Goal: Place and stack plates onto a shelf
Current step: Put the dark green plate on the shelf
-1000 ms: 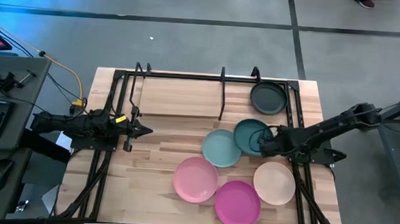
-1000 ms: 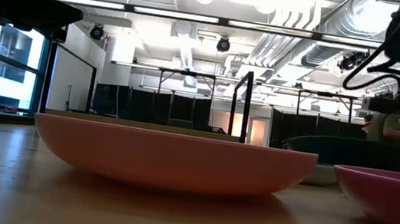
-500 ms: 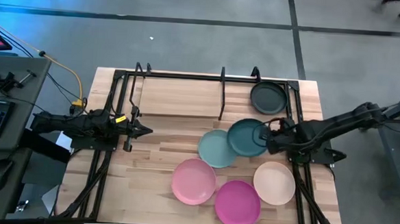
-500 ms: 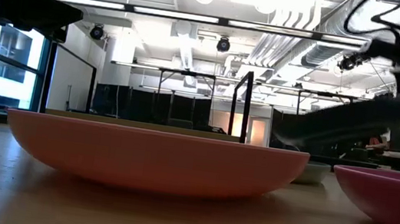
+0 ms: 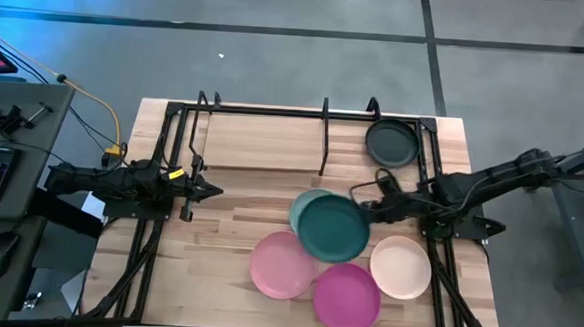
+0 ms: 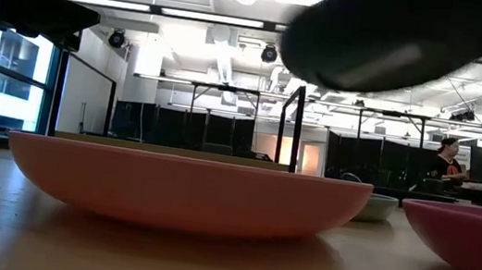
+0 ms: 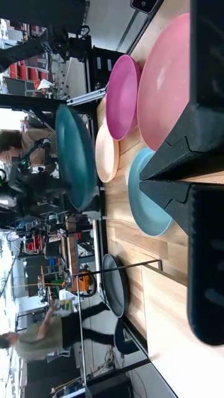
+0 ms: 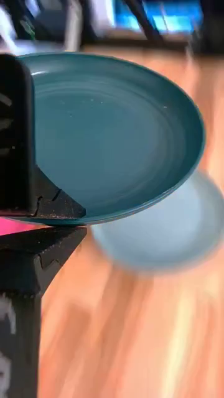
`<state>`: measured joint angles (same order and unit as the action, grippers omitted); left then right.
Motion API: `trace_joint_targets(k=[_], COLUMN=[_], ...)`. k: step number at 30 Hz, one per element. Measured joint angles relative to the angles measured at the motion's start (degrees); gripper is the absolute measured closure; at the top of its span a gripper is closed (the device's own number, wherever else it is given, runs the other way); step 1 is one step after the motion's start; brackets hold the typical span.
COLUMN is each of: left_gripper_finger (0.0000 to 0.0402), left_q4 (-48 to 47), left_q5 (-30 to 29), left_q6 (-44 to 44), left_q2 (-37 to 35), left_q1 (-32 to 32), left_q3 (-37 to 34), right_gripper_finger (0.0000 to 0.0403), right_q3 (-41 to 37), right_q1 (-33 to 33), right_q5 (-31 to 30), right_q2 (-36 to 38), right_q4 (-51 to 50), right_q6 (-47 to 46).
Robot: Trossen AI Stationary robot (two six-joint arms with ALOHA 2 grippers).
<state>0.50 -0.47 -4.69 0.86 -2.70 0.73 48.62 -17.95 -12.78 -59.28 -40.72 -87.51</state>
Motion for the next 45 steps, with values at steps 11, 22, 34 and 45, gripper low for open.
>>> trace_joint_targets(k=[11, 22, 34, 45], left_gripper_finger=[0.0401, 0.0401, 0.0401, 0.0401], left_q4=[0.01, 0.02, 0.02, 0.04], left_q5=[0.02, 0.00, 0.01, 0.00], left_q6=[0.00, 0.00, 0.00, 0.00], left_q2=[-0.01, -0.01, -0.02, -0.02], left_q1=[0.00, -0.01, 0.00, 0.00], left_q3=[0.00, 0.00, 0.00, 0.00], right_gripper_finger=[0.0403, 0.0403, 0.0403, 0.0403], right_q3=[8.45, 25.82, 22.45, 20.55], right_q1=[12.53, 18.69, 15.84, 16.57], right_q5=[-4.84, -18.91, -29.15, -31.24], right_q2=[-19.21, -38.17, -44.12, -48.87], right_q4=[22.20, 21.64, 16.91, 21.40], right_q6=[13.35, 11.19, -22.72, -31.38])
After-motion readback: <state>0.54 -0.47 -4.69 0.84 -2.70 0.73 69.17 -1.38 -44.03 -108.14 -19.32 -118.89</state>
